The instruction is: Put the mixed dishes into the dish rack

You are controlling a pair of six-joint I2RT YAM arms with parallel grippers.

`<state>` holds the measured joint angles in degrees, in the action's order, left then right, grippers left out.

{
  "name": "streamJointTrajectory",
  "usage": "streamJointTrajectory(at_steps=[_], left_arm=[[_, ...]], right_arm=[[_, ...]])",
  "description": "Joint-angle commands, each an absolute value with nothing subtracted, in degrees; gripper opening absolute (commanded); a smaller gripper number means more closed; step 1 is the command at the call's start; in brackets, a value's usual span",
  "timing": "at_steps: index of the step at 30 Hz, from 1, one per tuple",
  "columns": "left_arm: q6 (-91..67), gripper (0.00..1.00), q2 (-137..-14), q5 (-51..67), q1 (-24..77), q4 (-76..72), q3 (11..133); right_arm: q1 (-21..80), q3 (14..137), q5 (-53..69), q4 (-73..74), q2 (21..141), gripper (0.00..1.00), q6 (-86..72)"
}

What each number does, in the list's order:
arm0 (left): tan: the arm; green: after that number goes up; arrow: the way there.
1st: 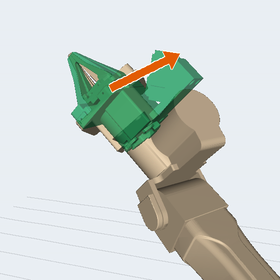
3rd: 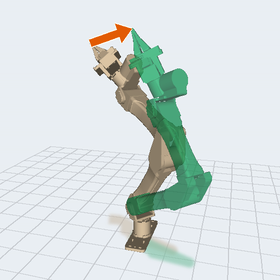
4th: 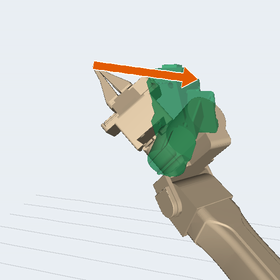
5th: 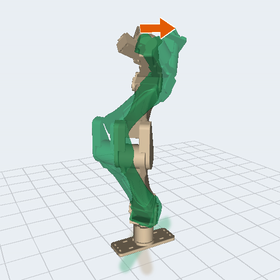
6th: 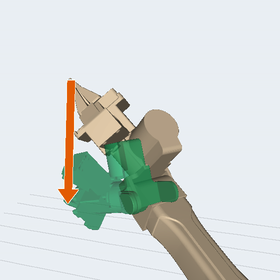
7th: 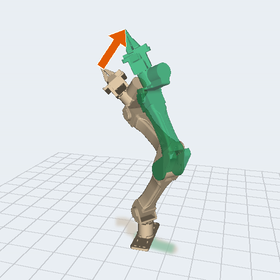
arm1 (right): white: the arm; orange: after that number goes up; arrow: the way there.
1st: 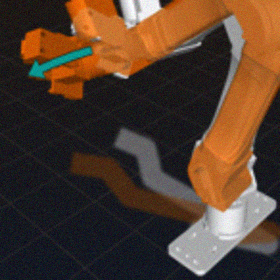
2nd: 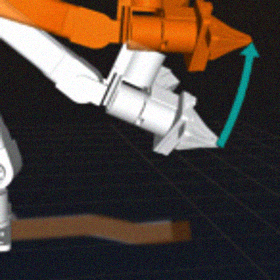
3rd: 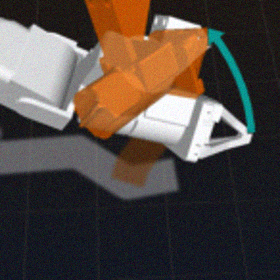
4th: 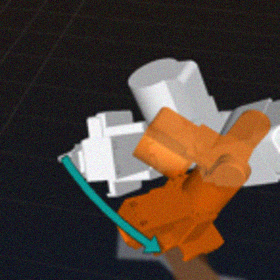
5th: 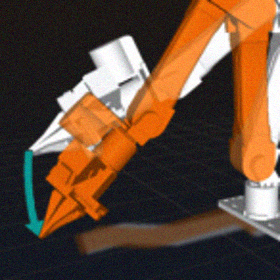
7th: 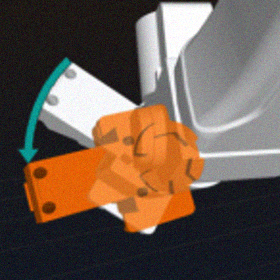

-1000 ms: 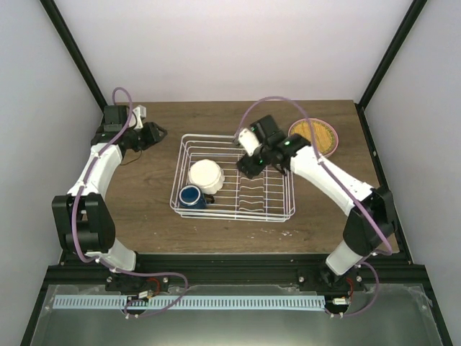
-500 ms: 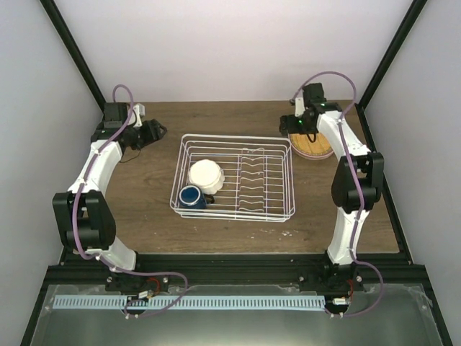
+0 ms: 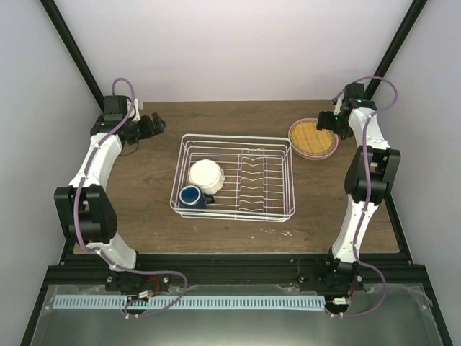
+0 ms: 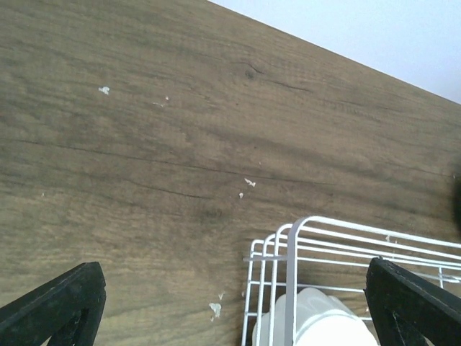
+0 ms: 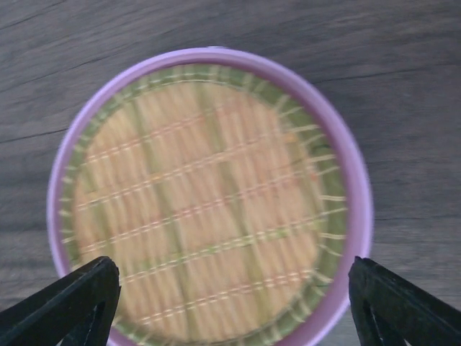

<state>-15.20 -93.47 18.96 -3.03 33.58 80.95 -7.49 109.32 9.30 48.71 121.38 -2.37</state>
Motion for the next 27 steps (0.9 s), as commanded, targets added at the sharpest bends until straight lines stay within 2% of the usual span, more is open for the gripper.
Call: streamJointTrajectory(at_steps=[1, 27], left_arm=[[-13.9, 1.0, -96.8, 18.6, -3.3, 34.7, 84.8], [-14.5, 1.0, -102.8, 19.4, -3.3, 35.3, 90.0]], right_arm=[[-9.5, 112.4, 8.4, 50.5, 124.0, 0.87, -1.9], [-9.7, 111.7, 7.9, 50.0, 130.4, 0.91, -1.5]])
